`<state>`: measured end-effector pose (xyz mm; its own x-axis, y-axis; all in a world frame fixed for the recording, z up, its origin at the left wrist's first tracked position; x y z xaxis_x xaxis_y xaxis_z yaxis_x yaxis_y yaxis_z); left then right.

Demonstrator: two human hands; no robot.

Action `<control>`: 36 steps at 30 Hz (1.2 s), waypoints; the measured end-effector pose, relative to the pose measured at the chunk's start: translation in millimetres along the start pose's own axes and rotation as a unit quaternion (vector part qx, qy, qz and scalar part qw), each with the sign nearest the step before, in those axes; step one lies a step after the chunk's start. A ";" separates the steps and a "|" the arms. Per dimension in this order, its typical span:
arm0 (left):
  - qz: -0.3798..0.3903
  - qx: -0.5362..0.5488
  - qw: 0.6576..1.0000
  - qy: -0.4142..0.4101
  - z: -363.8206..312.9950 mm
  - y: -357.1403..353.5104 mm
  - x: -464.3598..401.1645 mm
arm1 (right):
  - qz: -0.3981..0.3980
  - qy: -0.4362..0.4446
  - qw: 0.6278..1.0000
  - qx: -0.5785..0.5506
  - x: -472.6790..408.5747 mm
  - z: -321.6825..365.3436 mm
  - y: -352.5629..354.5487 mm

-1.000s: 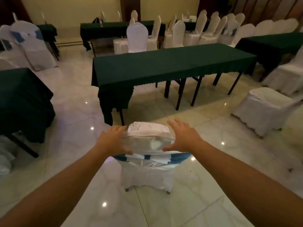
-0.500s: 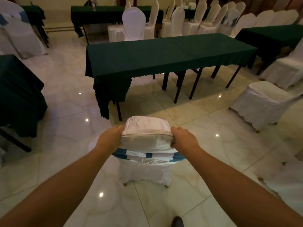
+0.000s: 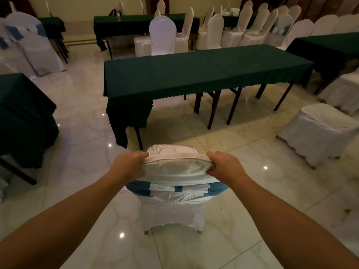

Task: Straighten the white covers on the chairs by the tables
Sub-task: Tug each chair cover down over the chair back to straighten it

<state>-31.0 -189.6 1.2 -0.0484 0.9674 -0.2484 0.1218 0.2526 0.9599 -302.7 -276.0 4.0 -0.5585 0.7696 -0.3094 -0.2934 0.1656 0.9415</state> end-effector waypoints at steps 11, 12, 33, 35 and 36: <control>-0.011 -0.048 0.999 -0.010 -78.0 -13.6 -81.1 | -0.016 -0.005 0.999 -0.030 -20.7 -111.0 3.2; -0.010 -0.053 0.998 -0.013 -83.8 -16.0 -88.8 | -0.015 -0.006 0.999 -0.031 -25.4 -120.4 1.6; -0.002 -0.091 0.996 -0.022 -35.2 -103.1 -375.8 | -0.006 -0.001 1.000 -0.031 -292.7 -272.8 -78.1; 0.001 -0.090 0.996 -0.015 -24.7 -109.7 -407.8 | -0.002 0.003 1.000 -0.031 -324.8 -284.1 -87.4; 0.002 -0.087 0.996 -0.010 -19.0 -112.9 -424.1 | 0.001 0.005 1.000 -0.029 -341.2 -290.6 -92.7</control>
<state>-43.0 -628.7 0.7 -0.0289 0.9688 -0.2462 -0.0525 0.2445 0.9682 -310.5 -733.1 -16.5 -0.5661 0.7642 -0.3090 -0.3374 0.1272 0.9327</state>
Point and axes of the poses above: each hand's wrist, its own x-axis away from the middle knuckle, its own y-axis out of the back of the hand, z = x × y, the point moved 10 cm from there along -x, towards the middle knuckle, and after that the axes turned 11 degrees about -z, right-handed, at the moved point
